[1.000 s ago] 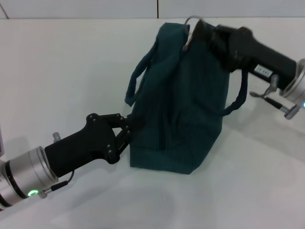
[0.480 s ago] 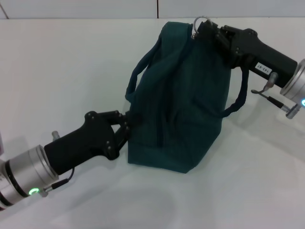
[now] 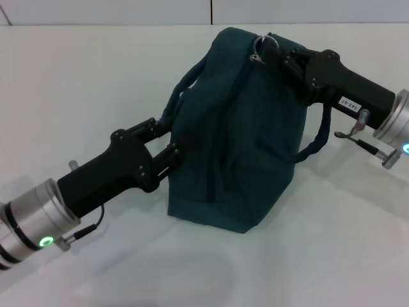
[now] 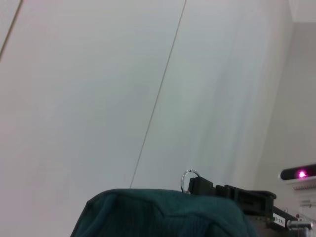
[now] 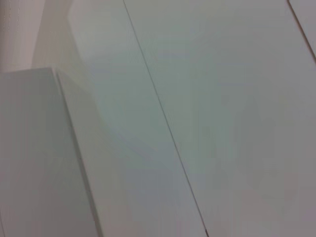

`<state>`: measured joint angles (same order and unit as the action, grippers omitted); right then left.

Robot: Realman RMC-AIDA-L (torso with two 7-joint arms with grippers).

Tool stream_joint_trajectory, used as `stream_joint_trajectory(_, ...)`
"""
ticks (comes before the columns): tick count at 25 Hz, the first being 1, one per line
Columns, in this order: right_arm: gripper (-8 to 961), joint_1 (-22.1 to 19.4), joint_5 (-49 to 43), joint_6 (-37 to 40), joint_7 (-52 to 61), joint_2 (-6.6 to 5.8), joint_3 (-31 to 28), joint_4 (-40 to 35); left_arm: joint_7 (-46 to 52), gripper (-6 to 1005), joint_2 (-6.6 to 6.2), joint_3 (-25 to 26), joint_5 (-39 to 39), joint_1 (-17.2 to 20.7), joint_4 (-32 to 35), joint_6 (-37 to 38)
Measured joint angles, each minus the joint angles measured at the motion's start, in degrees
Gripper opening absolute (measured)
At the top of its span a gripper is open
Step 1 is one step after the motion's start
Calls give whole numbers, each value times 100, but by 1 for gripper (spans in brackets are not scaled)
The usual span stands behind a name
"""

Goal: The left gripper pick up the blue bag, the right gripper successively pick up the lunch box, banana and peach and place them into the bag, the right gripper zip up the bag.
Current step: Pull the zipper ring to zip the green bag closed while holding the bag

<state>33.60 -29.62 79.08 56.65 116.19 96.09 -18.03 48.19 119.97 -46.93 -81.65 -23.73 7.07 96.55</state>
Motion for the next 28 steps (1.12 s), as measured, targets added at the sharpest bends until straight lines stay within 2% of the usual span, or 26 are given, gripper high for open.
stream_joint_trajectory(8,15,-92,0,140,-44,0,12,1,415,457,1,-5,22,-237,13,-33)
stream_joint_trajectory(14,15,-135,8,151,-58,0,15,1,256,430,1,-35,-35,-271,47,-46)
stream_joint_trajectory(19,15,-144,25,153,-58,0,12,1,238,192,0,-111,-43,-266,44,-46)
stream_joint_trajectory(24,15,-159,54,163,-61,-6,-144,-9,23,51,-34,-474,-43,-257,78,60)
stream_joint_trajectory(28,15,-208,65,89,-153,-22,-446,9,-89,51,-55,-607,-46,-220,141,124)
